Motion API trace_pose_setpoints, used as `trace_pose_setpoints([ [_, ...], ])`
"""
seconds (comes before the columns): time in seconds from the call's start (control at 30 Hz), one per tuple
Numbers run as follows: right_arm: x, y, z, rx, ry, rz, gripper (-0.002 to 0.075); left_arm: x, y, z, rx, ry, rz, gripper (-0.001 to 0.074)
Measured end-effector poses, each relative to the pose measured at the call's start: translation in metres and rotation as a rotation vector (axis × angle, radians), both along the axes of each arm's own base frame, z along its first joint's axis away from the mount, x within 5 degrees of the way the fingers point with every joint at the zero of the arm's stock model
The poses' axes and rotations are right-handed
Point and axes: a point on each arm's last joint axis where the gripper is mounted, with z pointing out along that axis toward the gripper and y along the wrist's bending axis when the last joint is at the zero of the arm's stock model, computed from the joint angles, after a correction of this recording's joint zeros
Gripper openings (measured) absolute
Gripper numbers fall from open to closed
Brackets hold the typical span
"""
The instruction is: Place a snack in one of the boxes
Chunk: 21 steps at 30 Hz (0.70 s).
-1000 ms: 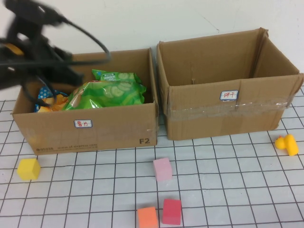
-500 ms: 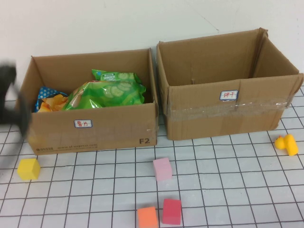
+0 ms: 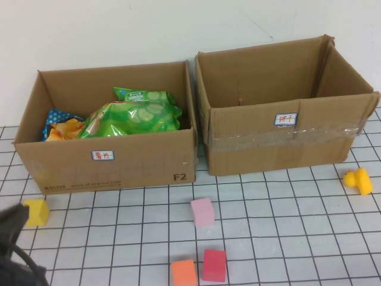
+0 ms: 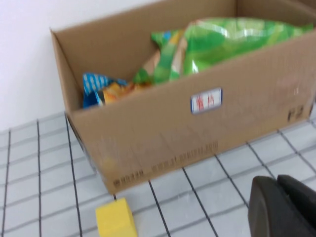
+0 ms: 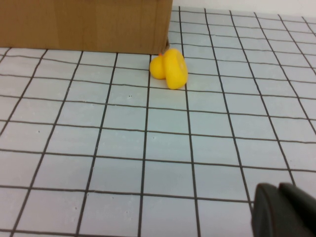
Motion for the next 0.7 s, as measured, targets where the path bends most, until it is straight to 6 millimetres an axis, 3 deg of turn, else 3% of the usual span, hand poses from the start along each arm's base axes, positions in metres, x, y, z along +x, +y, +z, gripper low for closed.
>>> trace_pose_setpoints([
  [0.3, 0.000, 0.000, 0.000, 0.000, 0.000, 0.000, -0.0001, -0.006, 0.001, -0.027, 0.014, 0.074, 0.000, 0.0000],
  [0.57, 0.000, 0.000, 0.000, 0.000, 0.000, 0.000, -0.0001, -0.039, 0.016, -0.026, -0.018, -0.109, 0.089, 0.0000],
  [0.7, 0.000, 0.000, 0.000, 0.000, 0.000, 0.000, -0.0001, -0.057, 0.023, -0.045, 0.055, -0.185, 0.141, -0.0001],
])
